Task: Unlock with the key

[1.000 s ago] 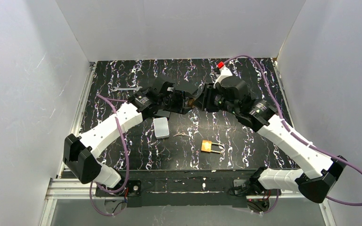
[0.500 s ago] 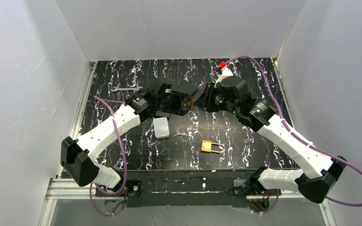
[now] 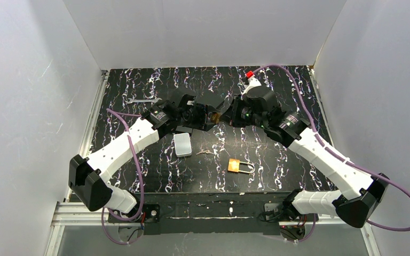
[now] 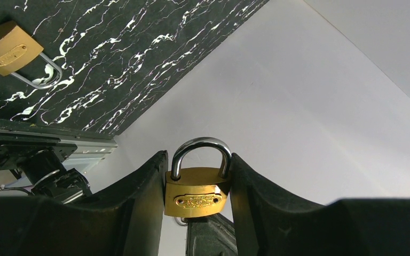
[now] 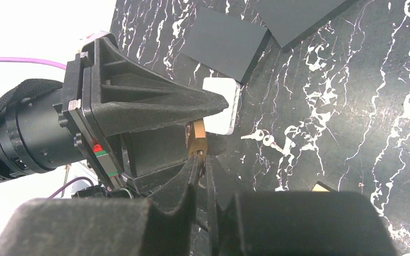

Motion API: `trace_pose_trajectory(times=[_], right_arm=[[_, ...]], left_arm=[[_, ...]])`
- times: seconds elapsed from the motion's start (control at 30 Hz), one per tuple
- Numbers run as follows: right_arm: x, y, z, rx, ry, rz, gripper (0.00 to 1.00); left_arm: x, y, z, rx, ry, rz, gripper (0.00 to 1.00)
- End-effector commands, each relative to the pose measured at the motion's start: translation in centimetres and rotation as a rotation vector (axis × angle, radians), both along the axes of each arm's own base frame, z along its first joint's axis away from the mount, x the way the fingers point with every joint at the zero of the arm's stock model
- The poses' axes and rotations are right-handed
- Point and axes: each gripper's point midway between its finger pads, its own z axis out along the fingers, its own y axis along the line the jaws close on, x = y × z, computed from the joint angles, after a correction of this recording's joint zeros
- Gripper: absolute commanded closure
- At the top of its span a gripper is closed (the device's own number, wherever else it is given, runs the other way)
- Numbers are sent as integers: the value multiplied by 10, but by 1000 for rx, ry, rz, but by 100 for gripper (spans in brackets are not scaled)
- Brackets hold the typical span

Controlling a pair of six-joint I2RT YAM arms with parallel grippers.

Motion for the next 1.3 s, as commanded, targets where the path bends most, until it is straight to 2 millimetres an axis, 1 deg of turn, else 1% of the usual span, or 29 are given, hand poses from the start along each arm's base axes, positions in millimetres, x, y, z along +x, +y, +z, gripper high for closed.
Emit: trace_pose_trajectory(times=[0.0, 0.13, 0.27, 0.43, 0.57, 0.8, 1.03, 1.13, 1.27], right_arm=[[4, 3, 6, 31, -13, -8, 86], [5, 4, 4, 30, -5, -9, 89], [5, 7, 0, 39, 7, -8, 98], [9, 15, 2, 82, 19, -14, 99], [10, 20, -1, 100, 32, -13, 99], [8, 22, -4, 145, 62, -24, 99], [11, 21, -9, 197, 138, -81, 99], [10, 26, -8, 234, 199, -84, 99], [15, 30, -6, 277, 234, -107, 99]], left_arm=[[-1, 4, 18, -25, -40, 10, 100], [0, 3, 18, -32, -45, 11, 100], [1, 2, 20, -41, -50, 11, 100], [2, -2, 24, -57, -59, 3, 100], [4, -3, 28, -67, -66, 1, 100], [6, -5, 33, -76, -94, -3, 100], [8, -7, 35, -75, -147, -29, 100], [10, -9, 40, -82, -180, -41, 100], [10, -9, 41, -78, -194, -43, 100]])
